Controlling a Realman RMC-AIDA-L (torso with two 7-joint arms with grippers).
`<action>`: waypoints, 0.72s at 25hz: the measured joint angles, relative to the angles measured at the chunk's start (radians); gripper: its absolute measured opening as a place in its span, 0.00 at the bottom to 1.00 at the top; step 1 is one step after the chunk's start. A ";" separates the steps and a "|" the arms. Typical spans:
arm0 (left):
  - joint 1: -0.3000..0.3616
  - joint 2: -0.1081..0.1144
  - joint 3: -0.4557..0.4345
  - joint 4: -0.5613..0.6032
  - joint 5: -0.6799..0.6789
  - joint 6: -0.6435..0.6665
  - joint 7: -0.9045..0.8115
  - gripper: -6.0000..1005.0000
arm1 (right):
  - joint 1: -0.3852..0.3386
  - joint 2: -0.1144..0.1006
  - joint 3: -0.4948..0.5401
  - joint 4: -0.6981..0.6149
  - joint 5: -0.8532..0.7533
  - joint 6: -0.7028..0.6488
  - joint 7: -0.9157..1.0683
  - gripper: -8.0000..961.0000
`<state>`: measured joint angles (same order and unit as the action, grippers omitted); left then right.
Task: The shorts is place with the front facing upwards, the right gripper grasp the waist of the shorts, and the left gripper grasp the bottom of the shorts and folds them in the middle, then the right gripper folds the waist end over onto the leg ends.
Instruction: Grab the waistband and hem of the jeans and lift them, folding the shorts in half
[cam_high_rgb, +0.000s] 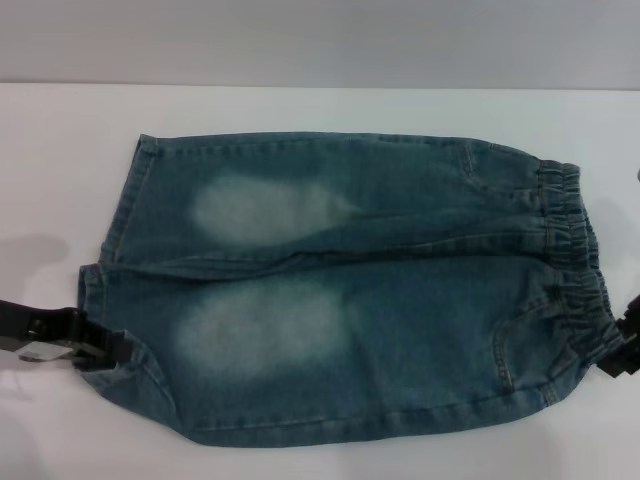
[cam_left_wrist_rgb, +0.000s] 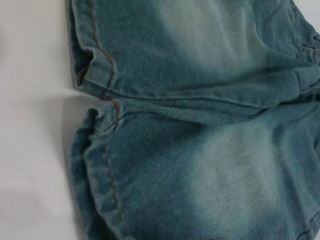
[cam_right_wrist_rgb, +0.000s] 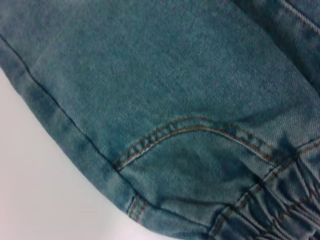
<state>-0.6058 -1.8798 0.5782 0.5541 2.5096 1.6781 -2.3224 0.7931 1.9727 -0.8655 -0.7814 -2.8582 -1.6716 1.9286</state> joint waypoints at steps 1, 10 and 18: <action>0.000 -0.001 0.000 0.000 0.000 0.000 0.000 0.06 | -0.001 0.001 0.002 -0.004 0.008 0.001 -0.001 0.52; 0.000 -0.005 0.000 0.005 0.000 0.000 0.001 0.06 | -0.017 -0.006 0.001 -0.030 0.109 -0.004 -0.002 0.52; 0.000 -0.005 -0.001 0.006 0.000 0.000 0.003 0.07 | -0.026 -0.006 0.004 -0.026 0.109 0.003 -0.016 0.51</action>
<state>-0.6059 -1.8847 0.5771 0.5600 2.5096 1.6781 -2.3194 0.7672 1.9668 -0.8612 -0.8069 -2.7489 -1.6690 1.9129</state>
